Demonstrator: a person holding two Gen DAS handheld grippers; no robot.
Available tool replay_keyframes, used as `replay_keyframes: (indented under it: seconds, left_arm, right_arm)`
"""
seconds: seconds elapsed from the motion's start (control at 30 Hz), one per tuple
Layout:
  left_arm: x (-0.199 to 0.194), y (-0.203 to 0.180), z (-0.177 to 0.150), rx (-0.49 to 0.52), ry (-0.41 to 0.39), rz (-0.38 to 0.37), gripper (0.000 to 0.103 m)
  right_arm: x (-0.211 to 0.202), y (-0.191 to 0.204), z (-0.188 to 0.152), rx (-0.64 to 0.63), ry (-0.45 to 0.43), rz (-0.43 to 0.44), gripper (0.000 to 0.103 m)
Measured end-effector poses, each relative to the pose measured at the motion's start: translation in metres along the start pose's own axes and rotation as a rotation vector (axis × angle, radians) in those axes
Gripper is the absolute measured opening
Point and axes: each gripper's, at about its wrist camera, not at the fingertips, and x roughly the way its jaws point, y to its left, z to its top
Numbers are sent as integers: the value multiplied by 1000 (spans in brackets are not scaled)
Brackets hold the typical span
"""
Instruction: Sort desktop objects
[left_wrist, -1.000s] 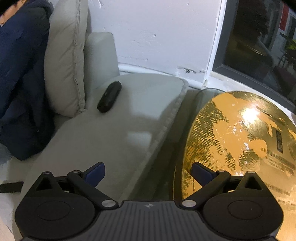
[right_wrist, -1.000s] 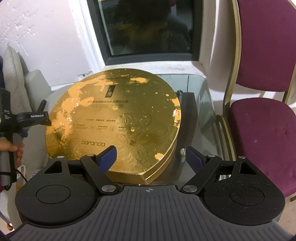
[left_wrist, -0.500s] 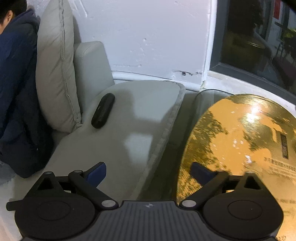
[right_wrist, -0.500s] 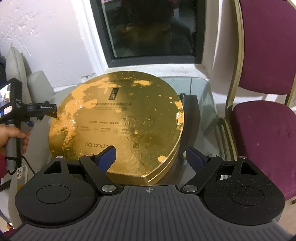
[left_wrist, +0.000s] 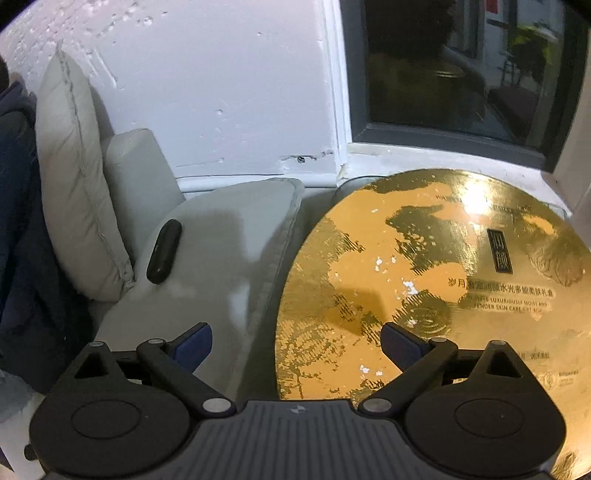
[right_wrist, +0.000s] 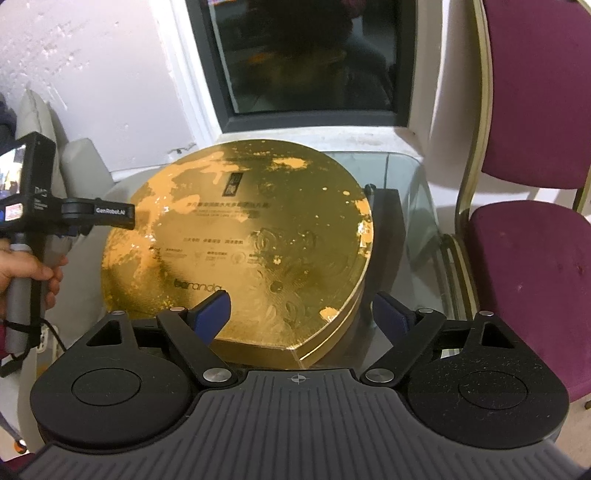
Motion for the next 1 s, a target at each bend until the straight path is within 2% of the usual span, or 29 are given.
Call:
replay_keyframes:
  seconds: [0.37,0.43,0.57,0.73,0.8,0.9,1.0]
  left_arm:
    - [9,-10,-8,78,49,28,100]
    - [-3,-11,-9,83,46,-6,100]
    - [-50,-10,-18,62,23,-188,102]
    - [-103,-13,-35,95,8,-307,102]
    - [-119,-16,-42,101,-8,-316,102]
    - [-139,-22,-50,108,15,-269,102]
    - [-159,-27,-55,101,-8,-274,102]
  right_arm:
    - [1,-3,-1,9,0,0,89]
    - [0,-5,0,13,-2,0,89]
    - [-8,-7,4,26,-20,20,91]
    - [-23,-6,11,29,-57,26,94]
    - [-30,-4,15,21,-67,32,96]
    - [-43,0,18,-3,-87,39,97]
    - [-56,2,18,-11,-101,32,98]
